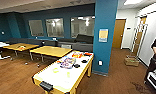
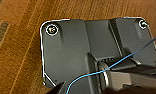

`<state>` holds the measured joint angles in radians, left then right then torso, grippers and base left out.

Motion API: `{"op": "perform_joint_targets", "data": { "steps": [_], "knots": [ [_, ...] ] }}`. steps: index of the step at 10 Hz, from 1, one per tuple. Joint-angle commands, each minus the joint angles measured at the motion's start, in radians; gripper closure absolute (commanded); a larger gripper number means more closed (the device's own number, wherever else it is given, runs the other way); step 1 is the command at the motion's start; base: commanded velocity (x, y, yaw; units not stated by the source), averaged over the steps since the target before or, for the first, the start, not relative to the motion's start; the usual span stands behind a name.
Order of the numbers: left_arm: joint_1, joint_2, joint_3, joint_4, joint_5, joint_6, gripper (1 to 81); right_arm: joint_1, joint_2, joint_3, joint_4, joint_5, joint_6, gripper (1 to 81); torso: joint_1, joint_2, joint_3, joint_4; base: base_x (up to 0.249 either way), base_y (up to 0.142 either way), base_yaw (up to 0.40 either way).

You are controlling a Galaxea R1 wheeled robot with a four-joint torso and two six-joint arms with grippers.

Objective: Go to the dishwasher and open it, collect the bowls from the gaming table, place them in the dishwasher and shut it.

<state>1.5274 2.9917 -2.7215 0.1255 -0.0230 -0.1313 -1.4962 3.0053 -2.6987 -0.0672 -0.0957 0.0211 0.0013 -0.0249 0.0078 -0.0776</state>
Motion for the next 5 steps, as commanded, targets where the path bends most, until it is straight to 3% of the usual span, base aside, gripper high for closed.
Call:
{"op": "perform_joint_targets", "data": {
  "steps": [1, 5],
  "knots": [
    [-0.056, -0.008, -0.001, -0.004, 0.051, 0.001, 1.0, 0.058, 0.0, 0.002, -0.002, -0.053, -0.003, 1.0, 0.0, 0.0, 0.0, 0.0, 0.094, 0.13, 0.0],
    [-0.054, -0.008, -0.001, -0.004, 0.051, 0.001, 1.0, 0.058, 0.0, 0.002, -0.002, -0.053, -0.003, 1.0, 0.0, 0.0, 0.0, 0.0, 0.094, 0.13, 0.0]
  ]
}}
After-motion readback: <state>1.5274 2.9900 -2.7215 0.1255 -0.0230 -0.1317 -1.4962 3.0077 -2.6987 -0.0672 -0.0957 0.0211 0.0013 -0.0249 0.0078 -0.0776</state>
